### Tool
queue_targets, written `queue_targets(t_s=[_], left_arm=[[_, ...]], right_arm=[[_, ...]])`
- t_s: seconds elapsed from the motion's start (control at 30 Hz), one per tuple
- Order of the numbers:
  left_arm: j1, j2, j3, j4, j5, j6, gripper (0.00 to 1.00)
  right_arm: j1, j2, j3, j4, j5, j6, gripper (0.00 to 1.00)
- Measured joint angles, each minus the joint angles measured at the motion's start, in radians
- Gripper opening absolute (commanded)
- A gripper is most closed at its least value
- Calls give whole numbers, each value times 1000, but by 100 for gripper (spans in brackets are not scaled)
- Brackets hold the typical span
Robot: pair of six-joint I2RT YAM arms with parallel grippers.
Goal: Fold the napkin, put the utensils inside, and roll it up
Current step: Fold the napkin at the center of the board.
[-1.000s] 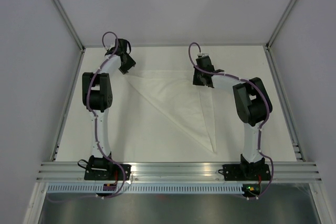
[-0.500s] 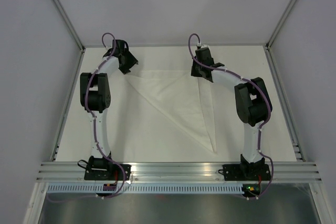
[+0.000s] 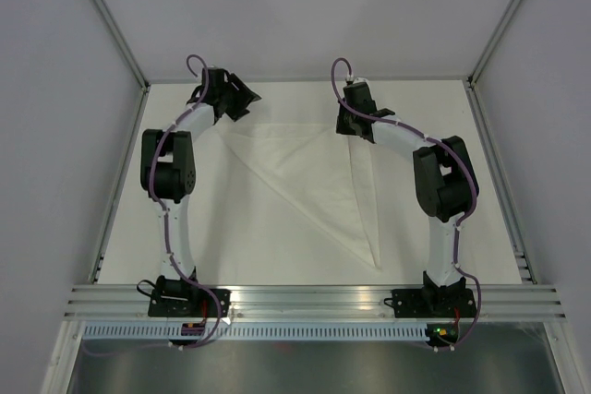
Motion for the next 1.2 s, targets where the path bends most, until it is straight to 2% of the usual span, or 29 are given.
queue_targets(t_s=[0.27, 0.53, 1.2], left_arm=[[-71, 45, 28, 47, 48, -45, 67], [-86, 106, 29, 21, 69, -62, 66], [-85, 115, 111, -167, 35, -56, 66]], right_arm=[[0, 0, 6, -5, 0, 0, 0], [0, 0, 10, -5, 0, 0, 0], [-8, -35, -29, -2, -12, -6, 1]])
